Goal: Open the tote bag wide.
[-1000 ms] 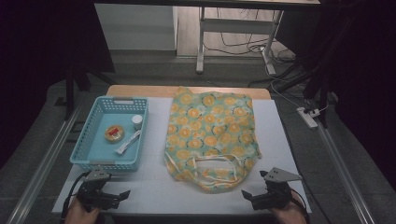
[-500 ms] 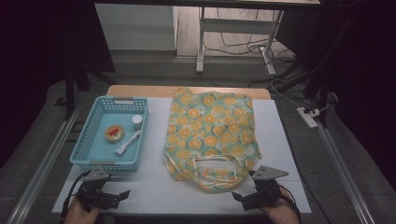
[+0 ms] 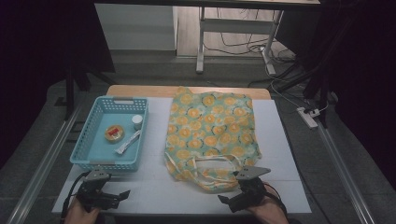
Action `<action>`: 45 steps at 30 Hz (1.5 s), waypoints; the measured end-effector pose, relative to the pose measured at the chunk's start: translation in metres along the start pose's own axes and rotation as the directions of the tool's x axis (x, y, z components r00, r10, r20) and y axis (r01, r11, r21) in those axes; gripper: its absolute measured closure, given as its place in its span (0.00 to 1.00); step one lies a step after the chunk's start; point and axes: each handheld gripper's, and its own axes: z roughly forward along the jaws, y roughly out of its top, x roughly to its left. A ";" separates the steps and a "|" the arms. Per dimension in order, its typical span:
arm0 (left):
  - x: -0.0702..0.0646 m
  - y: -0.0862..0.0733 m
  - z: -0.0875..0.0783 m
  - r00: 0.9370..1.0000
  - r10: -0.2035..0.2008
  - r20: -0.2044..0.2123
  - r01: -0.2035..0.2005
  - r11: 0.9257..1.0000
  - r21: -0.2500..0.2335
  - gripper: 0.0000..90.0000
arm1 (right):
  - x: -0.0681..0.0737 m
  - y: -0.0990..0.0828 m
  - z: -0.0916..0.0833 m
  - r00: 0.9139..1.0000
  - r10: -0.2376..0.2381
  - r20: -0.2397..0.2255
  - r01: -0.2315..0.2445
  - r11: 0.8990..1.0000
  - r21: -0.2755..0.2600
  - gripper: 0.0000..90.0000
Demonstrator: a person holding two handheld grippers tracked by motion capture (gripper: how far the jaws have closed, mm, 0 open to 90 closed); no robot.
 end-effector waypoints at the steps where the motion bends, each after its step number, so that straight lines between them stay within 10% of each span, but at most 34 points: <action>1: 0.000 0.000 0.000 1.000 0.000 -0.001 0.000 1.000 0.001 0.01 | 0.002 0.001 0.002 1.000 -0.006 -0.006 0.006 1.000 0.002 0.00; 17: 0.000 0.000 0.000 1.000 -0.003 -0.005 0.003 1.000 0.001 0.01 | 0.024 0.015 0.037 0.989 -0.063 -0.132 0.071 0.996 0.054 0.00; 28: 0.000 0.000 0.000 1.000 -0.001 -0.007 0.001 1.000 0.005 0.00 | 0.024 0.015 0.061 0.985 -0.129 -0.116 0.144 0.981 0.130 0.06; 45: -0.001 0.001 0.001 1.000 0.004 -0.010 -0.004 1.000 0.010 0.01 | 0.007 0.016 0.051 0.989 -0.119 -0.090 0.132 0.977 0.170 0.99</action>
